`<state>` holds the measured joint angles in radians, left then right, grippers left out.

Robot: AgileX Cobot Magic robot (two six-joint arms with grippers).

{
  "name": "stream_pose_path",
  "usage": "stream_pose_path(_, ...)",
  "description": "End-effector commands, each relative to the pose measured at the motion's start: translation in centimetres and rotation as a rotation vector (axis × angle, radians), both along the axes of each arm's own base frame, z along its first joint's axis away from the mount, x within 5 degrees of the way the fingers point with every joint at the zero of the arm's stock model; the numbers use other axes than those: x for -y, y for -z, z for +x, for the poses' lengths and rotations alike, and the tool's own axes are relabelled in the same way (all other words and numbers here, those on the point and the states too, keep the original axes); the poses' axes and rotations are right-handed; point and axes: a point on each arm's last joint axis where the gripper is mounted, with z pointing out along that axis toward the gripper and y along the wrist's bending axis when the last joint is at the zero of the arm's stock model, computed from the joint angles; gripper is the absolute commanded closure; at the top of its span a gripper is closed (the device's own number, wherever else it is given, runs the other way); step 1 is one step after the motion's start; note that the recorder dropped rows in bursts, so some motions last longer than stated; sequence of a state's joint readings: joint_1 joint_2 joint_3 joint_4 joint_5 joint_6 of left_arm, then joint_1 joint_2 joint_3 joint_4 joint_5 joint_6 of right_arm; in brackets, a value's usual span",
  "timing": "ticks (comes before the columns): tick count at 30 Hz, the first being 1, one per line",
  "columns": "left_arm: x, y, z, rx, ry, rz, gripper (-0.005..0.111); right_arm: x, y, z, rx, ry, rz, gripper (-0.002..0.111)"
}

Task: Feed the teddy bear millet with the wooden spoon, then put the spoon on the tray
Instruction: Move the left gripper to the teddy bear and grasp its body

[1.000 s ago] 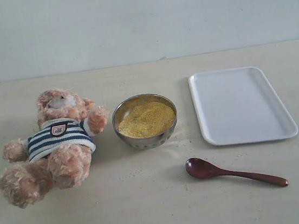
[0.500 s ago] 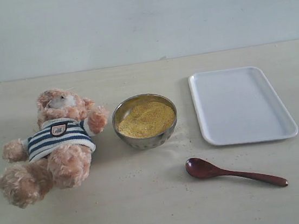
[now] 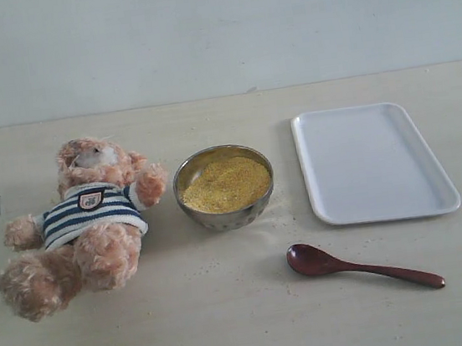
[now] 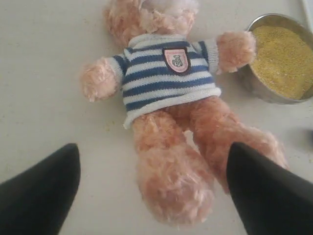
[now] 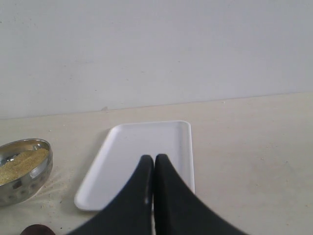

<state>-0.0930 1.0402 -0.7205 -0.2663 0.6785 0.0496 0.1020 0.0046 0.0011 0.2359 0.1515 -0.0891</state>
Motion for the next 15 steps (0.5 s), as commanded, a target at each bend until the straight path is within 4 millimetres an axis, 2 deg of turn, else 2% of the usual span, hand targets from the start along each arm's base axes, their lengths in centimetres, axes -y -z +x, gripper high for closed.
stream_pose_path(1, 0.8, 2.4, 3.4, -0.025, 0.037, -0.049, 0.032, 0.0, -0.1, 0.0, 0.012, 0.002, -0.004, 0.108)
stream_pose_path(7, 1.9, 4.9, 5.8, -0.041, 0.080, -0.140, 0.032, 0.0, -0.1, 0.0, 0.012, 0.002, -0.004, 0.108)
stream_pose_path(15, 1.0, 5.4, 6.2, -0.034, 0.081, -0.103, 0.033, 0.0, -0.1, 0.0, 0.012, 0.002, -0.004, 0.108)
